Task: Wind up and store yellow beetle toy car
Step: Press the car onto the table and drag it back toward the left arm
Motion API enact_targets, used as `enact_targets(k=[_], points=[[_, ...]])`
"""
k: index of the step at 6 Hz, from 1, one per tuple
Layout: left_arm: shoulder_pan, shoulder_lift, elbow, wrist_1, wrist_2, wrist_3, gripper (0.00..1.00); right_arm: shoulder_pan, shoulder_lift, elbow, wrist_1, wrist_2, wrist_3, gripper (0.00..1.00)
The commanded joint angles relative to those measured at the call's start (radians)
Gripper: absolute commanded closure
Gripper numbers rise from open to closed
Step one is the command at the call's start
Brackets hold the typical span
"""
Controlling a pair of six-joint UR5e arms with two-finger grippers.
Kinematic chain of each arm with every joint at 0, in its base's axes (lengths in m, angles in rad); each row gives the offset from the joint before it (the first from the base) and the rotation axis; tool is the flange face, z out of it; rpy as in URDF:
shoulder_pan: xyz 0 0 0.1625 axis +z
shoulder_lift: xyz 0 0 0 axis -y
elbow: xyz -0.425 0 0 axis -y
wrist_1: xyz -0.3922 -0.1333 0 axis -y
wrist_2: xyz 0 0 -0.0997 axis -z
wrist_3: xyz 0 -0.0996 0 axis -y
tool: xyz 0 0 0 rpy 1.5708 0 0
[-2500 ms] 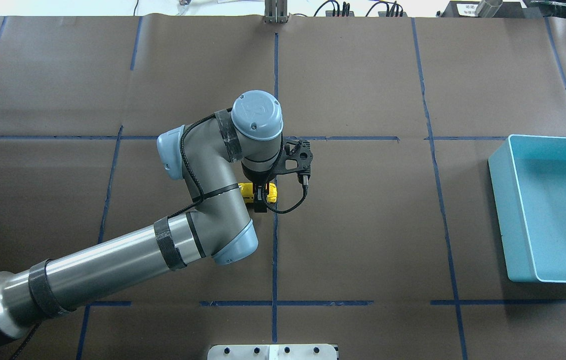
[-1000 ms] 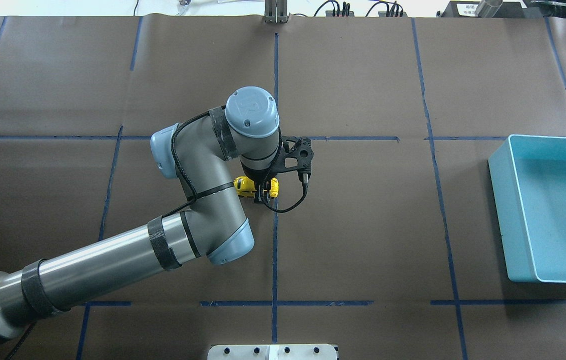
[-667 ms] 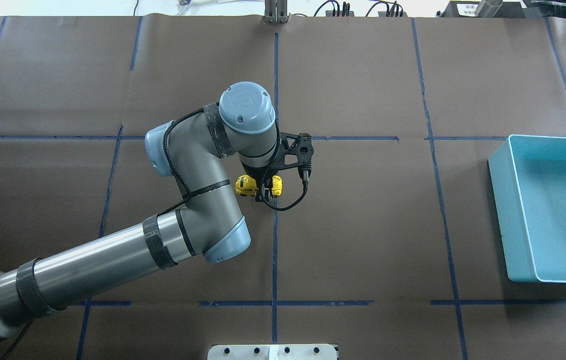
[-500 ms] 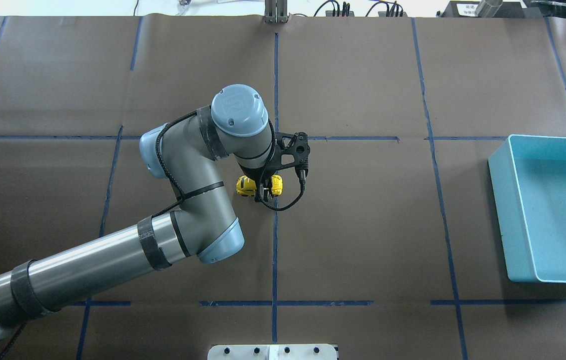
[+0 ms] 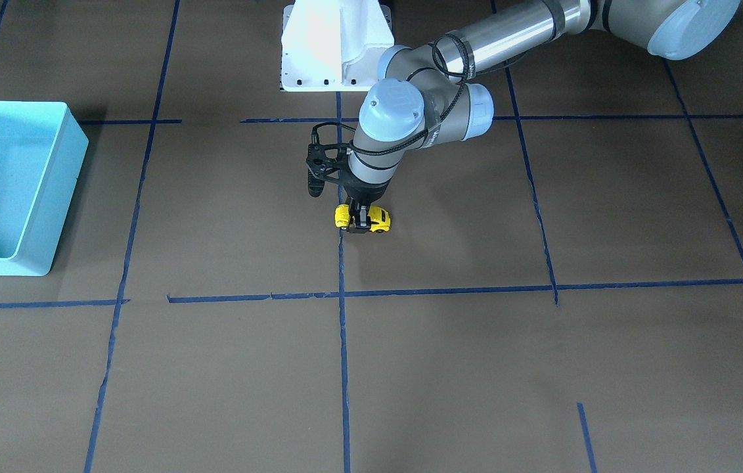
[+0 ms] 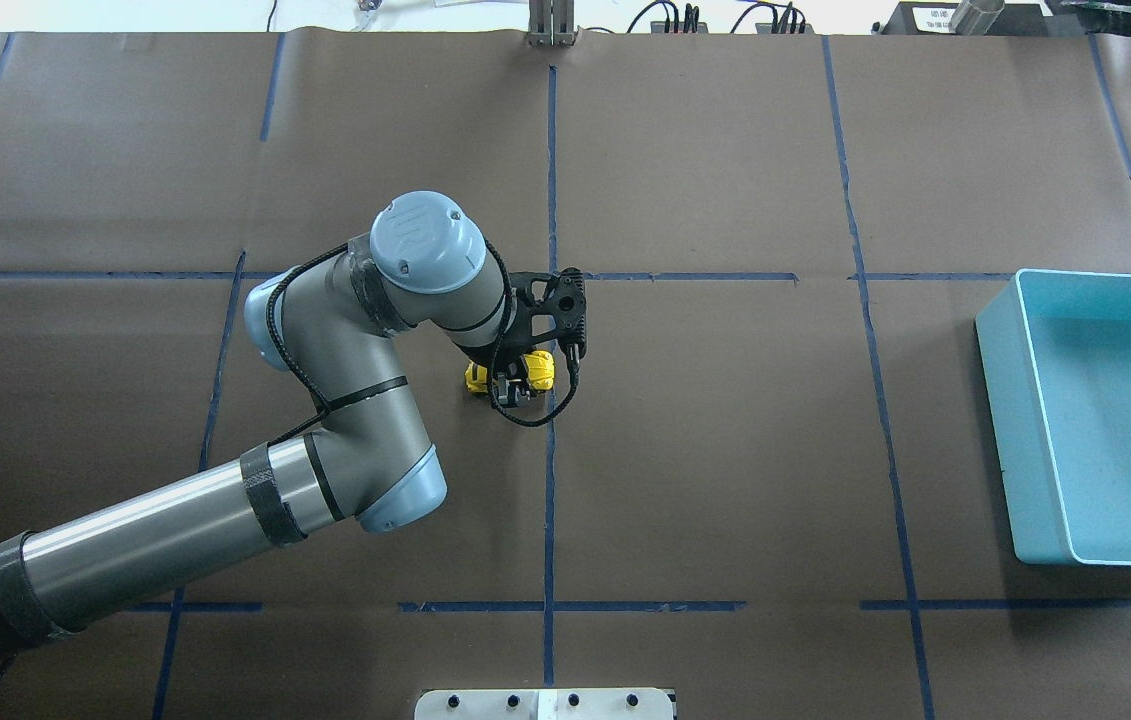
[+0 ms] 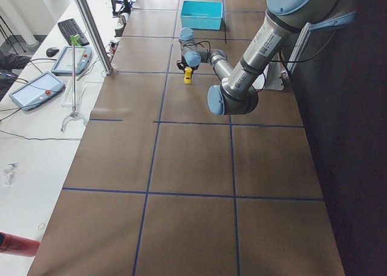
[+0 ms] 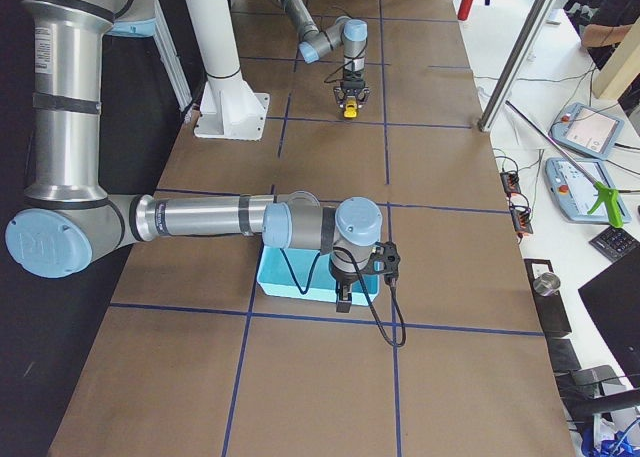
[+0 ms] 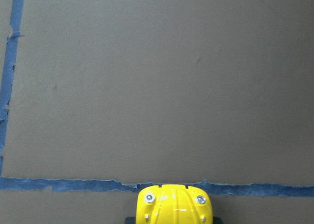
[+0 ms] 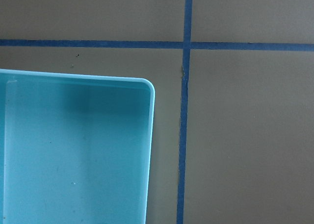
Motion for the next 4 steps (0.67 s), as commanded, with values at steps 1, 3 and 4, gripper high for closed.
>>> enact_targets(k=[1,3,4], points=[[-0.001,0.016,-0.002,-0.012,0.000,0.004,1.00,0.000,0.000,-0.002,0.000,0.000,0.001,0.00],[-0.007,0.086,-0.026,-0.128,-0.002,-0.004,1.00,0.000,0.000,-0.003,0.000,0.000,0.001,0.00],[-0.012,0.144,-0.090,-0.128,-0.003,-0.002,1.00,0.000,0.000,-0.003,0.000,0.000,0.001,0.00]])
